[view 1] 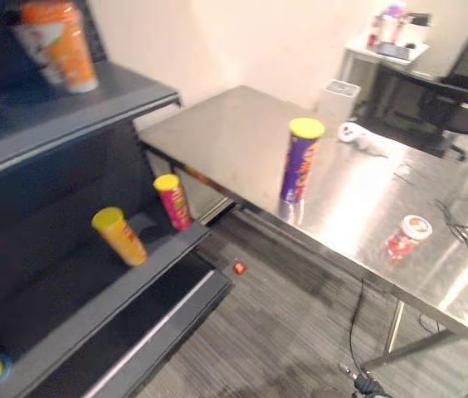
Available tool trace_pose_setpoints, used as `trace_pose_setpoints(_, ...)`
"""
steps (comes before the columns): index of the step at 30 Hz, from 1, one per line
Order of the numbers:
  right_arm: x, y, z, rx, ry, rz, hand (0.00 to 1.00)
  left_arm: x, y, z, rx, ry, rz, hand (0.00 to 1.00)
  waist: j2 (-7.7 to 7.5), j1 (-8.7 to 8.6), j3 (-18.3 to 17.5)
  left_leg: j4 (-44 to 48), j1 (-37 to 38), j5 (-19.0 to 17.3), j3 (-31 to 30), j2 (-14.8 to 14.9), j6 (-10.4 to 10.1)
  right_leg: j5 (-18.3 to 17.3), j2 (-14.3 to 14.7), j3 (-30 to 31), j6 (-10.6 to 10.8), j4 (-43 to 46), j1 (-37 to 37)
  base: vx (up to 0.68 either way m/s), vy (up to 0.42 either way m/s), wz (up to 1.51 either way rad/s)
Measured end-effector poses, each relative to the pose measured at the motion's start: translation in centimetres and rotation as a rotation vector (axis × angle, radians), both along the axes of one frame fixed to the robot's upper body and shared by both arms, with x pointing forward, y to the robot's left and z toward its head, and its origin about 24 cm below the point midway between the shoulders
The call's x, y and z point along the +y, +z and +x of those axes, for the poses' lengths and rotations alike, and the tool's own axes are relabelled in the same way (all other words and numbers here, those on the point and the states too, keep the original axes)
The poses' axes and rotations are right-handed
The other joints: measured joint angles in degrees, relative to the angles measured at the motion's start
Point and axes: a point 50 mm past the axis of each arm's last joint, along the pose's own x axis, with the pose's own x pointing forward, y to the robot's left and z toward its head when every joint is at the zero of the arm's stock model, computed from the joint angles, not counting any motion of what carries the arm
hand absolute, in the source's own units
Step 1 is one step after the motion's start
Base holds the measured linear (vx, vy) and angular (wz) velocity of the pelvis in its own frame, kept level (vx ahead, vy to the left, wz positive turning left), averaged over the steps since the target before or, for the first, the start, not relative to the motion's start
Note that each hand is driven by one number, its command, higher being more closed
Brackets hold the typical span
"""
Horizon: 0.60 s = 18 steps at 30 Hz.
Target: Put the gum and the chips on the shelf.
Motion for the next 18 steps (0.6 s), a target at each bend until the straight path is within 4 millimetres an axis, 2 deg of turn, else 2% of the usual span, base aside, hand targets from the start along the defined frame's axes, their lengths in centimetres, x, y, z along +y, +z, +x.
trace_pose_setpoints(1,-0.4,0.1,0.3,-0.005,0.014,-0.014,0.00,-0.4,-0.1,0.0,0.003,-0.003,-0.011,0.00,1.21,0.21,-0.2,-2.6,1.0,0.1,0.7,0.5,0.1,0.0,-1.2,-7.1,0.0,-3.0,0.3,0.07,0.001,-1.13)
trace_pose_setpoints(2,-0.7,0.3,0.8,-0.013,0.032,-0.025,0.00,-0.7,-0.1,0.6,-0.009,-0.016,-0.020,0.00,1.65,0.30,-0.2,-4.9,1.7,0.2,2.5,1.1,0.1,0.0,-1.5,-12.8,0.0,-6.3,1.0,0.07,-0.012,-1.09)
trace_pose_setpoints(5,-0.9,0.3,0.9,-0.014,0.034,-0.031,0.00,-0.9,0.0,1.5,-0.021,-0.049,-0.027,0.00,1.88,0.45,1.6,-8.2,3.6,2.2,7.3,0.9,0.0,0.2,-1.3,-20.3,0.3,-15.3,3.4,0.01,-0.063,-0.96)
trace_pose_setpoints(8,-1.0,0.2,0.5,-0.002,0.034,-0.035,0.00,-1.0,-0.1,1.5,-0.017,-0.057,-0.034,0.00,1.78,0.16,2.0,-11.1,6.2,3.4,9.3,-0.1,-0.7,0.6,0.2,-20.3,0.7,-24.1,6.6,-0.02,-0.125,-0.69)
trace_pose_setpoints(11,-0.9,0.3,0.6,-0.006,0.041,-0.034,0.00,-0.8,0.0,1.6,-0.021,-0.068,-0.033,0.00,1.36,-0.73,2.8,-12.7,7.5,3.6,9.1,-0.4,-1.0,0.6,0.9,-20.5,0.8,-28.8,9.2,-0.09,-0.089,-0.22)
trace_pose_setpoints(12,-0.9,0.3,0.6,-0.005,0.049,-0.036,0.00,-0.8,0.0,1.6,-0.022,-0.068,-0.034,0.00,1.32,-0.87,2.9,-13.5,8.1,3.7,9.0,-0.5,-1.1,1.1,1.3,-20.6,1.6,-30.3,9.9,-0.09,-0.041,0.03)
trace_pose_setpoints(14,-0.7,0.3,0.6,-0.004,0.058,-0.034,0.00,-0.8,0.0,1.8,-0.031,-0.069,-0.034,0.00,1.24,-0.74,3.0,-14.5,8.0,3.7,8.8,-0.4,-1.1,2.1,1.9,-20.6,2.4,-32.1,10.1,-0.13,-0.035,0.03)
trace_pose_setpoints(18,-0.7,0.2,0.4,0.000,0.051,-0.030,0.00,-0.7,0.1,1.7,-0.034,-0.063,-0.031,0.00,0.85,-0.72,2.9,-15.5,7.2,3.8,8.3,-0.5,-1.8,4.2,2.9,-20.8,2.2,-36.9,11.1,-0.16,-0.037,-0.01)
